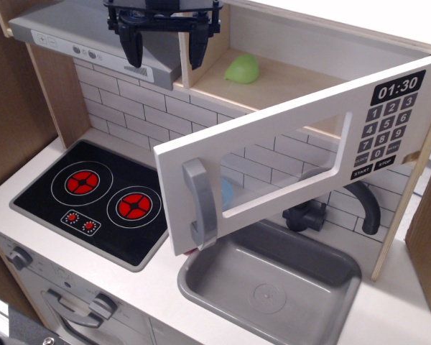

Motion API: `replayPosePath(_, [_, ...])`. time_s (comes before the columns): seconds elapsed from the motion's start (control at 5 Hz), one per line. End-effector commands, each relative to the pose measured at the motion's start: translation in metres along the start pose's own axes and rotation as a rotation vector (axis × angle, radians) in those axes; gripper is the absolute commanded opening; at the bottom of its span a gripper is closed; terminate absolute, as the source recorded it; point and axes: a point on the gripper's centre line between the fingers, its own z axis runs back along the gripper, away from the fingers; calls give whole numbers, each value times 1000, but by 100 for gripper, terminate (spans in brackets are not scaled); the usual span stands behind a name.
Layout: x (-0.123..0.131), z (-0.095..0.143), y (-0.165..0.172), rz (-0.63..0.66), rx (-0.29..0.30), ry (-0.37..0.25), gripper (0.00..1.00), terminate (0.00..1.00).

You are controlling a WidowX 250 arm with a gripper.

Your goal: Close microwave

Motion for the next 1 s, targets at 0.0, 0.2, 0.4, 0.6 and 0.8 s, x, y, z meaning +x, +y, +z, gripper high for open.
replayPosePath(0.0, [0, 0, 0, 0, 0, 0, 100, 0])
replayPosePath(0.2, [-13, 21, -18, -164, -41, 12, 100, 0])
replayPosePath(0.4, [-26, 47, -28, -238, -101, 9, 100, 0])
replayPosePath(0.6, [-40, 70, -33, -349, -175, 29, 100, 0])
replayPosePath(0.8, [-55, 84, -36, -475, -251, 56, 100, 0])
